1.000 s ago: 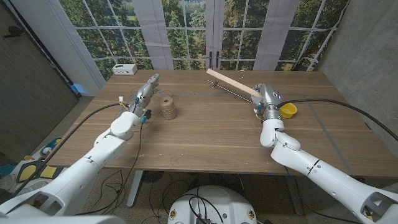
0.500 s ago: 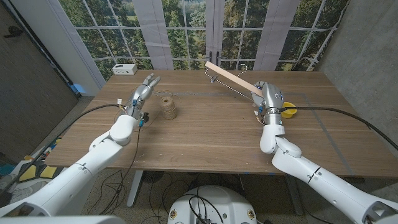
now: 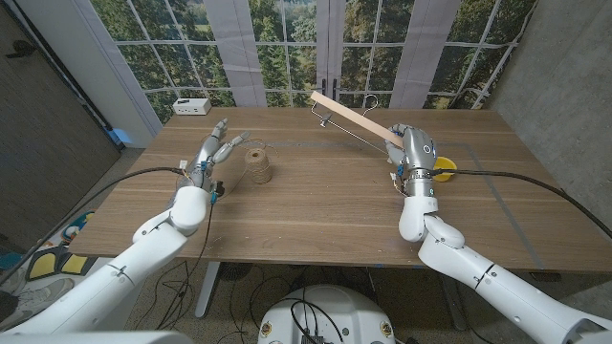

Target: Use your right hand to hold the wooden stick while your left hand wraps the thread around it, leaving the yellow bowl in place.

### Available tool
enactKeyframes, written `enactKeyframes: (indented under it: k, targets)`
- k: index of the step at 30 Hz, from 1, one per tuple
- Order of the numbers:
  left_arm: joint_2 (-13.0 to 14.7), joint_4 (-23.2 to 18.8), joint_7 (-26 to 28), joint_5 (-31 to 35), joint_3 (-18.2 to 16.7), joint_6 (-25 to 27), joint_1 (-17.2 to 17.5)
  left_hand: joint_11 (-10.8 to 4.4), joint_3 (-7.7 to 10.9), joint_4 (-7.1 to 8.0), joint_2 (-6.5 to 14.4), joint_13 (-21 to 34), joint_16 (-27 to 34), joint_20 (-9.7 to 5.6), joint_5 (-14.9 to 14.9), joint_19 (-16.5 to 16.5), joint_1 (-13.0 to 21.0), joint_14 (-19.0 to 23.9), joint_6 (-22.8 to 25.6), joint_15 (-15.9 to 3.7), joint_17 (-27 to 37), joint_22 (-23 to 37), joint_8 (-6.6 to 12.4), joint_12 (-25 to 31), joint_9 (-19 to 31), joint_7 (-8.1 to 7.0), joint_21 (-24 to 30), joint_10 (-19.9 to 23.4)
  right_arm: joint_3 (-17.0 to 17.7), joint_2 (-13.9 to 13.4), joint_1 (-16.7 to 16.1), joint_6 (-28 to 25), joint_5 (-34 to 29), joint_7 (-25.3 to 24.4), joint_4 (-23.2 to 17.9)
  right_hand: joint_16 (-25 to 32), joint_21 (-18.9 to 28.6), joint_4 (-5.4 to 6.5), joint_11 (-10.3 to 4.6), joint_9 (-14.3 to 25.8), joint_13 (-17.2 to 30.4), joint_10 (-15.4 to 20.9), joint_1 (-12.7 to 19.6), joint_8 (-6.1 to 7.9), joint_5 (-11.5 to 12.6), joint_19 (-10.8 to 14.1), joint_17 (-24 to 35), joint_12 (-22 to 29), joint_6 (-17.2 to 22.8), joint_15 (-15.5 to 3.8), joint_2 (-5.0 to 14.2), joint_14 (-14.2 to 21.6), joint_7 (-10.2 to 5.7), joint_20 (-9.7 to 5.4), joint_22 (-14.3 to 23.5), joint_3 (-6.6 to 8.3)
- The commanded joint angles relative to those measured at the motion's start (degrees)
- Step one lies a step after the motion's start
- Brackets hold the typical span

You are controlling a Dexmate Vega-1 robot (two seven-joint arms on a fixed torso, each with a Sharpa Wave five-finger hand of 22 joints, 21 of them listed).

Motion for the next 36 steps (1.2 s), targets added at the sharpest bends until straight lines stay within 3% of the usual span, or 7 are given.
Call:
enactKeyframes:
  k: [1, 9, 13, 15, 17, 24, 36]
  targets:
    - [0.3, -2.0, 2.0, 2.7, 0.4, 6.2, 1.5, -0.46, 0.11, -0.52, -0.4, 0.1, 0.1, 1.12, 0.5, 0.2, 2.1, 0.9, -0.3, -0.01, 0.2, 0.0, 0.25, 0.3, 0.2, 0.35, 0.2, 0.5, 0.6, 0.2, -1.1, 0.8, -1.6, -0.1, -0.8, -0.4, 0.6, 0.2, -6.98, 10.2, 7.5, 6.4, 5.4, 0.51, 0.4, -0.3, 0.3, 8.3, 6.6, -9.41, 5.63, 2.0, -6.38, -2.7, 0.3, -0.03]
    - [0.2, -1.5, 1.3, 5.2, 3.3, 9.7, -0.9, 1.43, -0.85, -0.89, -3.2, 0.3, -0.9, -0.73, 2.2, 2.0, 8.1, -0.4, -2.0, 1.26, 0.3, -0.1, -0.15, -0.4, 0.3, 3.18, 0.4, -0.9, 1.0, 0.4, -1.5, 1.1, -1.7, 0.3, -1.0, -0.9, 1.3, 0.4, -6.61, 9.9, 7.3, 6.5, 5.5, 0.45, 0.6, -0.4, 0.6, 8.3, 6.8, -9.4, 5.67, 2.3, -6.35, -2.71, 0.3, -0.34]
    - [-0.2, -0.1, 0.4, 5.2, 4.5, 8.4, -2.1, 1.42, -1.6, -0.88, -4.0, 0.4, -1.0, -2.07, 3.2, 3.2, 9.6, -0.6, -1.8, 1.05, 0.3, -0.2, 0.01, -0.4, 0.4, 3.51, 0.7, -1.0, 1.1, 0.6, -1.5, 0.8, -1.8, 0.6, -1.0, -1.1, 1.5, 0.3, -6.51, 9.8, 7.1, 6.6, 5.6, 0.43, 0.7, -0.5, 0.8, 8.2, 6.9, -9.42, 5.58, 2.4, -6.41, -2.71, 0.3, -0.42]
    - [-1.0, 1.4, 0.4, 4.1, 4.3, 5.0, -2.3, 1.34, -1.79, -0.87, -4.1, 0.4, -1.0, -2.13, 3.4, 3.4, 9.9, -0.5, -1.6, 0.89, 0.3, -0.2, 0.09, -0.4, 0.4, 3.65, 0.7, -0.9, 1.2, 0.5, -1.5, 0.6, -1.7, 1.2, -1.1, -1.1, 1.6, 0.33, -6.59, 9.8, 7.1, 6.6, 5.6, 0.41, 0.7, -0.6, 0.9, 8.2, 6.9, -9.31, 5.52, 2.5, -6.4, -2.71, 0.3, -0.53]
    - [-1.0, 1.2, 1.3, 5.9, 5.2, 5.9, -2.7, 1.06, -2.73, -0.73, -4.5, 0.5, -0.7, -2.75, 4.3, 4.4, 11.1, 0.5, -0.6, 0.05, 0.3, -0.2, 0.46, -0.2, 0.4, 4.02, 1.0, -0.2, 1.2, 0.5, -1.6, 0.5, -1.6, 1.4, -1.0, -1.3, 1.8, 0.27, -6.43, 9.7, 7.0, 6.7, 5.8, 0.4, 0.8, -0.6, 0.9, 8.2, 7.0, -9.39, 5.58, 2.5, -6.38, -2.66, 0.3, -0.49]
    - [-2.0, 3.0, 0.3, 6.0, 6.7, 5.2, -4.4, 0.54, -4.83, -0.43, -4.2, 0.6, -0.2, -3.93, 6.3, 7.8, 14.0, 3.1, 1.6, -1.45, 0.2, -0.2, 0.96, 0.6, 0.5, 4.47, 1.9, 2.1, 1.7, 0.5, -2.0, 0.8, -1.3, 0.9, -0.8, -1.7, 2.3, 0.41, -6.48, 9.4, 6.9, 6.7, 5.8, 0.31, 0.9, -0.8, 1.2, 8.2, 7.0, -9.38, 5.61, 2.7, -6.46, -2.67, 0.2, -0.76]
    - [-1.2, 4.1, -3.2, 6.5, 9.0, 6.1, -6.5, 0.59, -5.88, -0.36, -3.7, 0.7, -1.0, -3.8, 7.5, 7.8, 16.8, 2.0, 0.3, -0.92, 0.1, -0.2, 0.17, -0.1, 0.6, 4.8, 1.7, 0.6, 2.3, 0.4, -2.2, 0.8, -1.0, 0.9, -1.0, -2.3, 3.0, 0.45, -6.52, 9.3, 6.9, 6.6, 6.0, 0.25, 1.2, -1.1, 1.6, 8.2, 7.0, -9.24, 5.55, 3.0, -6.4, -2.61, 0.2, -1.1]
